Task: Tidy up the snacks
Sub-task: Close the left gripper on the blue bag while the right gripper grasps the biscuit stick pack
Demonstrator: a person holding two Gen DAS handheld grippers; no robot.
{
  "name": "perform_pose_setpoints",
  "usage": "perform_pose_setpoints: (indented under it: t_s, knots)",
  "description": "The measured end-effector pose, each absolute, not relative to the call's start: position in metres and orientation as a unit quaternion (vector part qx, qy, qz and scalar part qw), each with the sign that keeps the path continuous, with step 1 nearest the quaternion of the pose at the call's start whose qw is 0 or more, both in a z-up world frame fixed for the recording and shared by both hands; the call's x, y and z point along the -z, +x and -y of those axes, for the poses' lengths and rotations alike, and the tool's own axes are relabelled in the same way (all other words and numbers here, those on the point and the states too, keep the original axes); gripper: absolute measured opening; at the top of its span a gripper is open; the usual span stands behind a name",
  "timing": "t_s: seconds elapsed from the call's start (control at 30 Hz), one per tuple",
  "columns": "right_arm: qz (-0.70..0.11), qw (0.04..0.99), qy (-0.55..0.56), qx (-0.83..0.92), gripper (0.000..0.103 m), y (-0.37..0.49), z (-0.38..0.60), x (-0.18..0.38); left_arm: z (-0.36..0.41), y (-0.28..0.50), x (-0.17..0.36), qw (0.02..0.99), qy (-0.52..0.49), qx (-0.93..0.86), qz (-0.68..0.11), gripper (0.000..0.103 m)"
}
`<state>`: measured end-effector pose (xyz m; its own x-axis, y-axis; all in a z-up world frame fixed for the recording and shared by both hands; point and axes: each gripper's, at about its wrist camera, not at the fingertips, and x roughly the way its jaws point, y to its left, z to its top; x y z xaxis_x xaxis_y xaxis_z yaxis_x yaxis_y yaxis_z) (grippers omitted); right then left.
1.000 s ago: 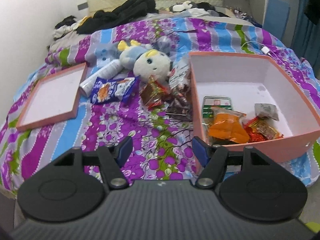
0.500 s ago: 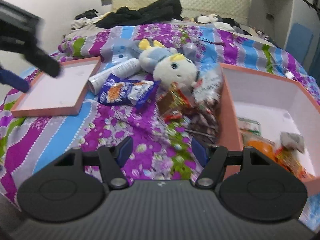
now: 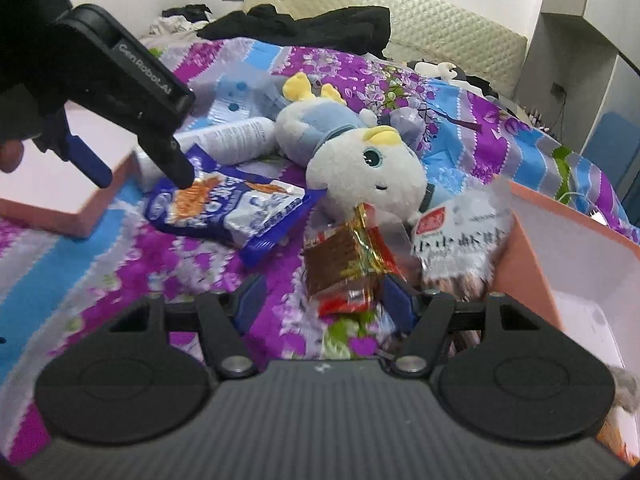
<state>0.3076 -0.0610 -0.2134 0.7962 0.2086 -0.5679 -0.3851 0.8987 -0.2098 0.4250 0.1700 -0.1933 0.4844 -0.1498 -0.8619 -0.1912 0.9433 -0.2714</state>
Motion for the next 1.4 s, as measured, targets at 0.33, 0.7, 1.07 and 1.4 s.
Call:
perform_pose_setpoints:
  t_s: [0.33, 0.7, 1.07, 1.4]
  knots:
    - [-0.261, 0.924, -0.244, -0.134, 0.077, 0.360, 0.035, 0.258, -0.151, 0.473, 0.229, 0.842, -0.142, 0.062, -0.516, 0.098]
    - [-0.270, 0.920, -0.248, -0.139, 0.076, 0.372, 0.036, 0.274, -0.126, 0.501, 0.247, 0.832, -0.119, 0.099, -0.533, 0.103]
    - [-0.257, 0.916, -0.277, -0.136, 0.056, 0.353, 0.026, 0.271, -0.105, 0.486, 0.252, 0.860, -0.030, 0.066, -0.504, 0.088]
    - [-0.257, 0.921, -0.250, -0.153, 0.053, 0.323, 0.032, 0.252, -0.115, 0.466, 0.224, 0.865, -0.045, 0.068, -0.495, 0.043]
